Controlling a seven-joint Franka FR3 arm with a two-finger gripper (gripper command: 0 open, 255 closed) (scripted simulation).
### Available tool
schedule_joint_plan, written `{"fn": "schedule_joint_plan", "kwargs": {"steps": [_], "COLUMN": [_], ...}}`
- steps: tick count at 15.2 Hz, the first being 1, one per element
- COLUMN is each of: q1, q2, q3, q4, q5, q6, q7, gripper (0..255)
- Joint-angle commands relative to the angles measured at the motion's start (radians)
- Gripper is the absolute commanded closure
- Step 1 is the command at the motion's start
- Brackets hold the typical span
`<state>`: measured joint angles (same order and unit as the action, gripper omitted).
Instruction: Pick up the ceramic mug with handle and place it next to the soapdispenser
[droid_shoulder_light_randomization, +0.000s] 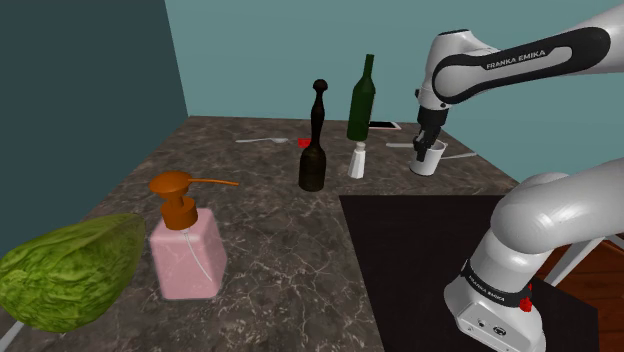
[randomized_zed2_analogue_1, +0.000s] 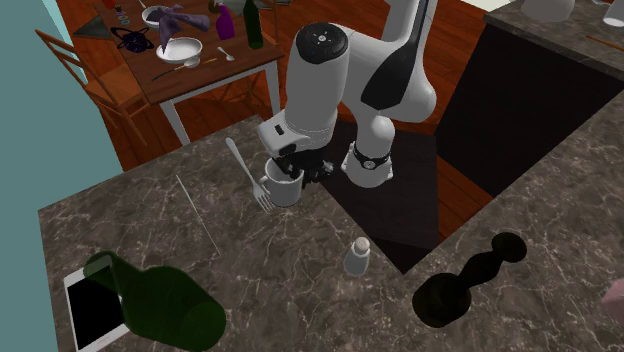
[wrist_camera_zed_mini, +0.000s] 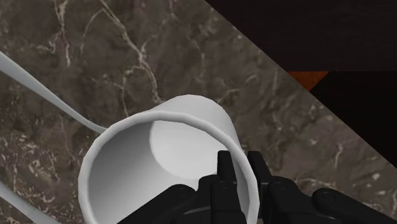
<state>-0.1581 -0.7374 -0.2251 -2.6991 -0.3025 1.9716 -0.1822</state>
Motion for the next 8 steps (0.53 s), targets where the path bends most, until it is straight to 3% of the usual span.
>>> {"fn": "schedule_joint_plan", "kwargs": {"steps": [1, 8], "q1": [0.0, 0.005], "q2": [0.0, -0.017], "q3": [0.0, 0.011], "q4": [0.0, 0.057], "q5": [0.0, 0.013], "q6": [0.0, -0.073], "q7": [0.0, -0.01], "gripper": [255, 255]}}
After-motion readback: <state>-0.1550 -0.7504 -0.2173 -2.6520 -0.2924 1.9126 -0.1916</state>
